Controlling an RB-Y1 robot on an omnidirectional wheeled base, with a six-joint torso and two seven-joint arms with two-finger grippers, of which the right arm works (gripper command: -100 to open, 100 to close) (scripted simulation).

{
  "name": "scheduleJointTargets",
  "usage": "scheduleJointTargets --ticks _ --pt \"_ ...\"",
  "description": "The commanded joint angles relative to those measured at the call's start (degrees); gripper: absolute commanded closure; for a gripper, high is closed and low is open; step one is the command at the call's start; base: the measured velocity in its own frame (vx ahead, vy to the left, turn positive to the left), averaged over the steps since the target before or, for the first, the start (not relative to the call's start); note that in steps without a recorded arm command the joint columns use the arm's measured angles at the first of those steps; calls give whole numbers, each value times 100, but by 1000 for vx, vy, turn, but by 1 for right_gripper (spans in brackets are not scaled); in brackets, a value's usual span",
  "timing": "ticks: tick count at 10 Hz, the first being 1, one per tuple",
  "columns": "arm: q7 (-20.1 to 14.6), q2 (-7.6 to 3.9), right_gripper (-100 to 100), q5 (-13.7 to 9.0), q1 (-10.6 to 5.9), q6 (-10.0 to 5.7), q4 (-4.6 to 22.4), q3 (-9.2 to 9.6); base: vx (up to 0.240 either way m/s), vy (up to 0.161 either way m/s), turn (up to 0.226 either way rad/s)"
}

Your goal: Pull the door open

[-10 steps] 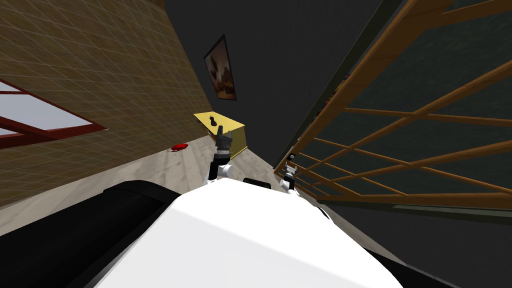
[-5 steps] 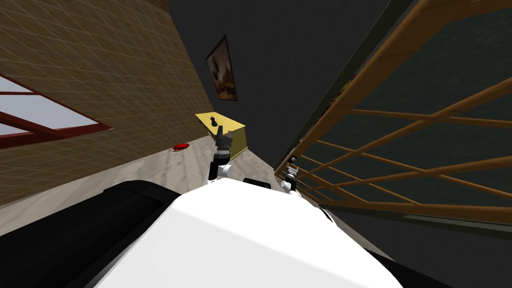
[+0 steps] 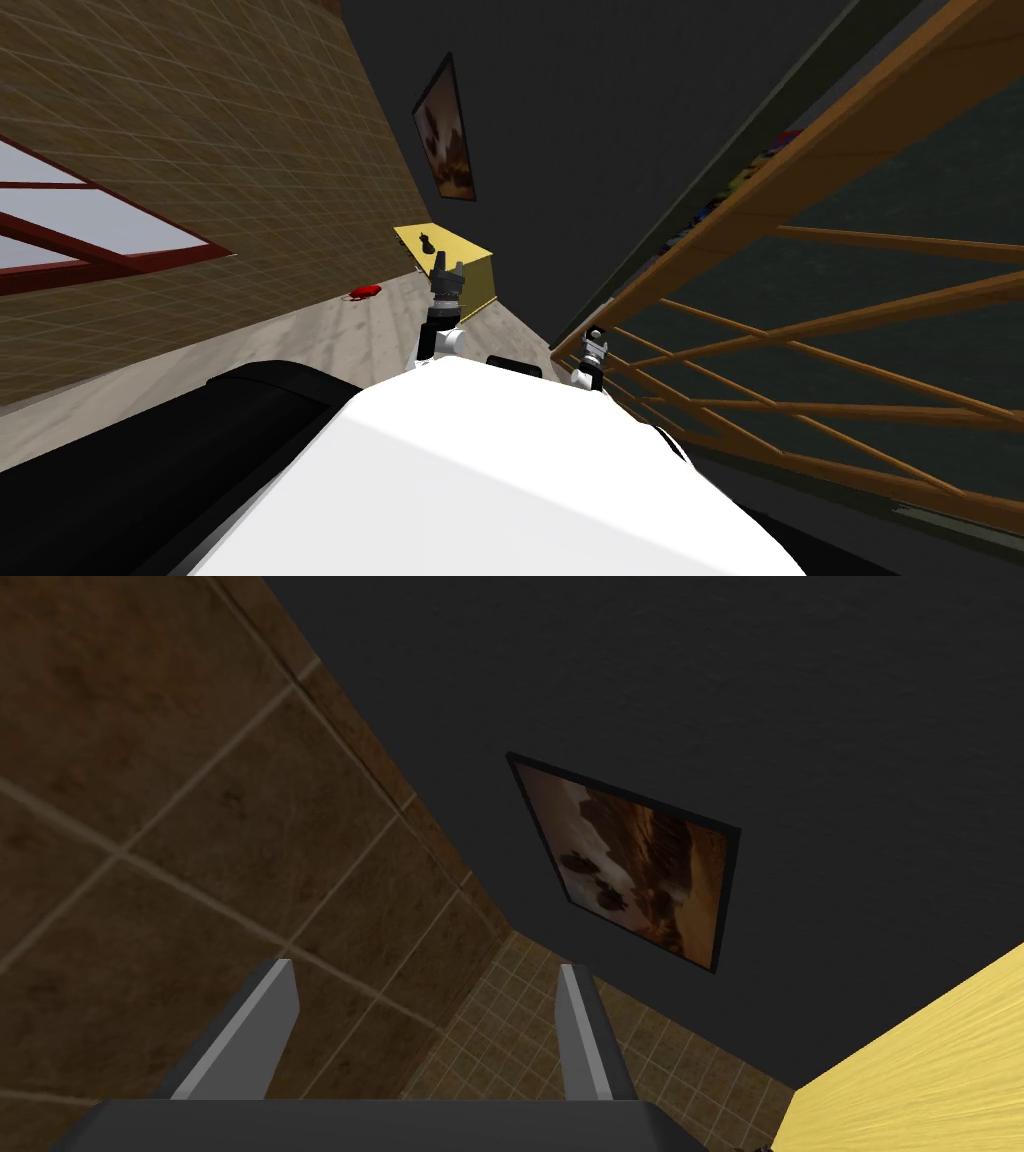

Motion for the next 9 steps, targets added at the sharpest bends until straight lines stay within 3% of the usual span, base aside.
scheduleJointTargets --ticks 1,2,3,4,9 --pt "24 -44 -100 -8 69 109 -245 -7 54 -16 -16" --pt "-149 -203 -100 -28 153 80 -218 -15 126 -12 100" --pt "-52 -132 -100 -19 130 98 -225 -11 77 -10 26" --pt "-52 -132 100 -19 130 98 -225 -11 -18 1 -22" --pt "-52 -132 100 -19 130 98 -225 -11 -12 1 1"
